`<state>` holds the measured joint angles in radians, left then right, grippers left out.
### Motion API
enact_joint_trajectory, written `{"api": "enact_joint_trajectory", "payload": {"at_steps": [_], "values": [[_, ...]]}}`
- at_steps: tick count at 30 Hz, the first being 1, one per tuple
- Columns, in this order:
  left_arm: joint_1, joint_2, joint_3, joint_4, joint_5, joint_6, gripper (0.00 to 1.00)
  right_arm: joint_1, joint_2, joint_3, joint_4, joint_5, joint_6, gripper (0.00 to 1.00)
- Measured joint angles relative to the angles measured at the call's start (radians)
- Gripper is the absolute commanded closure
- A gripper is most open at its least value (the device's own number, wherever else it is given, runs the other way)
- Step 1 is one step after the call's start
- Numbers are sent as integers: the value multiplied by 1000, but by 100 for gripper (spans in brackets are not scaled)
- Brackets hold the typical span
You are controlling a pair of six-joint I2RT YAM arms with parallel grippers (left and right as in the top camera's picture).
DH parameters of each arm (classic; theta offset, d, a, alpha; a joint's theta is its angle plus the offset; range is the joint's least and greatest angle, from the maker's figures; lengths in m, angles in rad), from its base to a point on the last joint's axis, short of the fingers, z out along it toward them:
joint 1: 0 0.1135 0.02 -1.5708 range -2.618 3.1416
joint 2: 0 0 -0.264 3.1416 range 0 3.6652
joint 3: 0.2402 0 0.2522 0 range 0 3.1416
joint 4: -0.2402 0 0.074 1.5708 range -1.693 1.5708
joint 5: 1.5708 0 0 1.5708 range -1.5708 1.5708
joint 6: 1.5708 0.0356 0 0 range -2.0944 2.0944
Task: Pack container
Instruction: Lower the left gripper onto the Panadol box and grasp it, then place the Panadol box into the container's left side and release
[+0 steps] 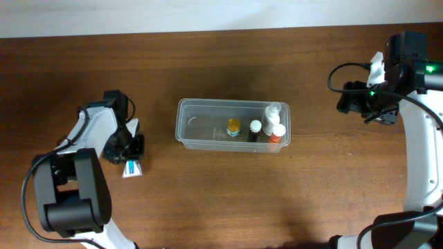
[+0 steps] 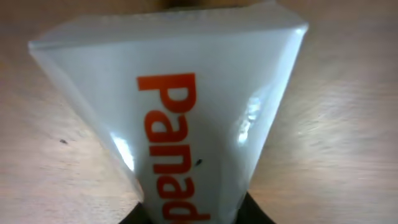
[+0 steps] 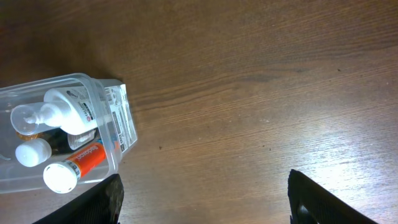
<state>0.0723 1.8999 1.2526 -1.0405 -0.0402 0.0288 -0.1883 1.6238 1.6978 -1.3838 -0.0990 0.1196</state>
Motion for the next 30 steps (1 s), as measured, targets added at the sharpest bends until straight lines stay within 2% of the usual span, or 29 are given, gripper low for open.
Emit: {"api": "enact_joint_trajectory", "payload": {"at_steps": [9,14,16,19,24,26,30], "values": [[-111,-110,274,-40,26,-3,78,0,0,0,0,0,0,23],[-237,-187,402,-32,55,45,67,0,0,0,1,0,0,23],[-302,-204,424,-19,62,97,67,0,0,0,4,0,0,23],[-396,-206,428,-18,68,200,60,0,0,0,8,0,0,23],[-524,-188,428,-18,74,452,56,0,1,0,8,0,0,23],[-554,-168,428,-18,77,547,56,0,1,0,7,0,0,23],[-568,-105,428,-18,77,624,56,0,1,0,7,0,0,24]]}}
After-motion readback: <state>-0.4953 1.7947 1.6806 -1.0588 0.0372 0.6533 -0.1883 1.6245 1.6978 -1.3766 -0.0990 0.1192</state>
